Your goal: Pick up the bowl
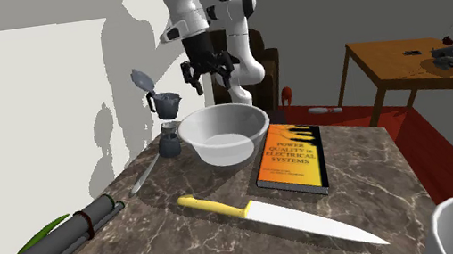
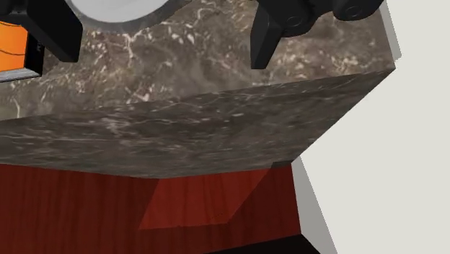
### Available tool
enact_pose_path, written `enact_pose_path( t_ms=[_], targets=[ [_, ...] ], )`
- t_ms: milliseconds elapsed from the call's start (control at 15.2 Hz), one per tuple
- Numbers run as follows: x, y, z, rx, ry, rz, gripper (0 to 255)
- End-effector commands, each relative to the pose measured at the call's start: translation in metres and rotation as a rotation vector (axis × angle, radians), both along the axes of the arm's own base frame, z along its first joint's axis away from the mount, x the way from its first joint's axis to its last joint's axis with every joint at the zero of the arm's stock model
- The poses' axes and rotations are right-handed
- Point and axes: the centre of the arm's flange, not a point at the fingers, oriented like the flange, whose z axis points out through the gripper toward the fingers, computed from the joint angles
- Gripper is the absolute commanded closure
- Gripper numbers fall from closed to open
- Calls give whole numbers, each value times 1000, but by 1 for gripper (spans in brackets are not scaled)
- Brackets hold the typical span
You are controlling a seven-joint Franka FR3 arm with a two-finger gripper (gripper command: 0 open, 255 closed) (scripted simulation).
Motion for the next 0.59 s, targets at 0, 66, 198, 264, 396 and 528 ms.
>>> enact_pose_path(
  t_ms=[0,66,198,264,396,528],
  targets=[
    [24,-8,-1,14,-15,-12,0],
    [35,-12,0,21,-21,-19,0],
    [58,-21,2,35,-35,-31,0],
    [70,-25,3,42,-42,-37,0],
    [93,-35,5,55,-55,-49,0],
    [115,-44,7,69,-69,-61,0]
  ],
)
